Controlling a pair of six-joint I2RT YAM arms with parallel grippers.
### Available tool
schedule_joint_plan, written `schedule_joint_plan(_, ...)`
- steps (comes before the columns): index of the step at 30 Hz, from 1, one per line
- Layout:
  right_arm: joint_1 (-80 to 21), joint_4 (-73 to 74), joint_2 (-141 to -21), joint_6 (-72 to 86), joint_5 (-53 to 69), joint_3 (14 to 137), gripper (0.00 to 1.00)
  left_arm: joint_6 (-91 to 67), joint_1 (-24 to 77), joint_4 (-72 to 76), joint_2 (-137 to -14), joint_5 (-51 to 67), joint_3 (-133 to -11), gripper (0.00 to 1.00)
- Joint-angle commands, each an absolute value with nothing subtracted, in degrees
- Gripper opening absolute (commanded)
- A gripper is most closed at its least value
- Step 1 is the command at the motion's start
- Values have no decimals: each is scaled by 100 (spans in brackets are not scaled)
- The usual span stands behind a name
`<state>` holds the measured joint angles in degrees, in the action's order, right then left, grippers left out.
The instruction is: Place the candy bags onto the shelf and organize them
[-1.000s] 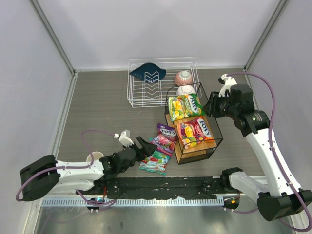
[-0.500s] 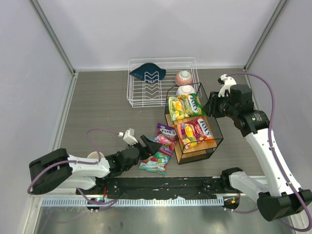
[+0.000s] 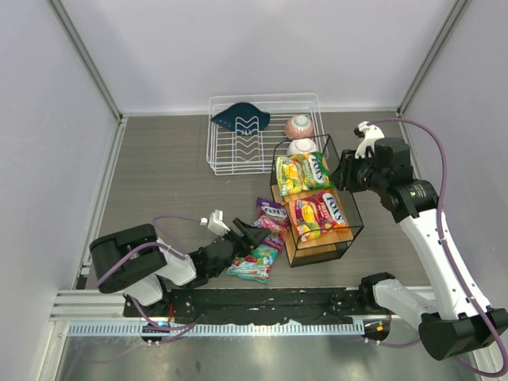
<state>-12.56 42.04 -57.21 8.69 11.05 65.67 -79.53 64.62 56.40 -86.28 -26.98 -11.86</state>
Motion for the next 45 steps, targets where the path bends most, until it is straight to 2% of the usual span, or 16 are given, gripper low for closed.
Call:
schedule_joint_plan(1,-1248,4465,-5651,721,896,6653,41,-8331,6442,6863,-9236,-2786,-1204,75)
schedule_joint_plan(7,-1248,4482,-5651,703,888,6645,41,-8595,6477,7663,-9983,-2952,-1116,67)
schedule_joint_plan(14,-1239,4500,-5669,694,870,6636,41,-8596,6486,8419,-10476,-2831,-1064,49)
schedule_joint_plan(26,-1248,4395,-5704,756,940,6565,41,-7963,6486,8535,-9765,-2426,-624,15)
schedule_joint_plan(30,-1239,4395,-5687,738,932,6557,41,-7700,6407,8429,-9537,-2014,-641,10)
schedule_joint_plan(35,-1248,4395,-5660,730,923,6539,41,-7278,6048,8551,-9580,-784,-896,0)
schedule_joint_plan(45,-1248,4412,-5678,703,888,6539,41,-6865,5476,8868,-9729,1097,-1414,0)
